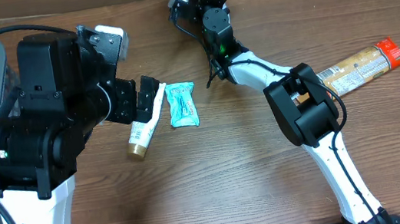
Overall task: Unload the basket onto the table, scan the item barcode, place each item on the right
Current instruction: 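Lift the Pantree bag and hold it before the white scanner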
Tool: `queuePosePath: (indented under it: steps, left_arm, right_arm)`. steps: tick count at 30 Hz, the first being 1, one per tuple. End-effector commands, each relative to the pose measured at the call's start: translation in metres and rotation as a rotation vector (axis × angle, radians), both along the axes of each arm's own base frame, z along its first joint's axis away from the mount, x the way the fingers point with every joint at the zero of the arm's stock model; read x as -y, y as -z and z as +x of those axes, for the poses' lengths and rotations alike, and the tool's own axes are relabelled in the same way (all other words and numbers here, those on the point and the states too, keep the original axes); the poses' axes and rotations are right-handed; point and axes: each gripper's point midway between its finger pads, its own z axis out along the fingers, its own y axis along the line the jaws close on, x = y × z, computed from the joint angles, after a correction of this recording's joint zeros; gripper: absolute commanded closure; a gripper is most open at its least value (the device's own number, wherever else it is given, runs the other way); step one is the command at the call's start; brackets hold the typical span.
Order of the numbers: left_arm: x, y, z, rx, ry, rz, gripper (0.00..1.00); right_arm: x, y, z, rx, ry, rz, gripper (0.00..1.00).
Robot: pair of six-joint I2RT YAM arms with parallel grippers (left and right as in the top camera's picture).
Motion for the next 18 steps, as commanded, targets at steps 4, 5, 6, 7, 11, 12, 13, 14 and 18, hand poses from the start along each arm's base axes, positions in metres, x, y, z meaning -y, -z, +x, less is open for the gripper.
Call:
queuePosePath:
  steps: [4, 5, 6, 7, 11, 12, 13, 14, 18]
  left_arm:
    - [-0.001, 0.002, 0.002, -0.009, -0.016, -0.002, 0.00]
    - [-0.001, 0.002, 0.002, -0.009, -0.016, -0.002, 0.00]
    - [-0.001, 0.002, 0.002, -0.009, -0.016, -0.002, 0.00]
    - [-0.001, 0.002, 0.002, -0.009, -0.016, -0.002, 0.00]
    - [-0.001, 0.002, 0.002, -0.009, -0.016, -0.002, 0.01]
    - [-0.001, 0.002, 0.002, -0.009, -0.016, -0.002, 0.00]
    - [-0.001, 0.002, 0.002, -0.009, -0.016, -0.002, 0.00]
    - [-0.001, 0.002, 0.002, -0.009, -0.016, -0.002, 0.00]
    - [-0.001, 0.002, 0.002, -0.009, -0.016, -0.002, 0.00]
  right_arm:
    - [0.006, -0.029, 0.003, 0.054, 0.005, 0.025, 0.96]
    - [0.007, -0.035, 0.002, 0.061, 0.006, 0.036, 0.96]
    - [0.009, -0.044, 0.001, 0.072, 0.006, 0.056, 0.96]
    - [0.012, -0.055, 0.000, 0.085, 0.012, 0.087, 0.96]
    - [0.054, -0.133, -0.010, 0.179, 0.106, 0.338, 0.96]
    - [0.067, -0.149, -0.014, 0.203, 0.142, 0.407, 0.96]
    - [0.082, -0.167, -0.021, 0.233, 0.188, 0.492, 0.96]
    - [0.096, -0.182, -0.027, 0.252, 0.233, 0.561, 0.96]
    - [0.113, -0.207, -0.044, 0.134, 0.296, 0.614, 0.96]
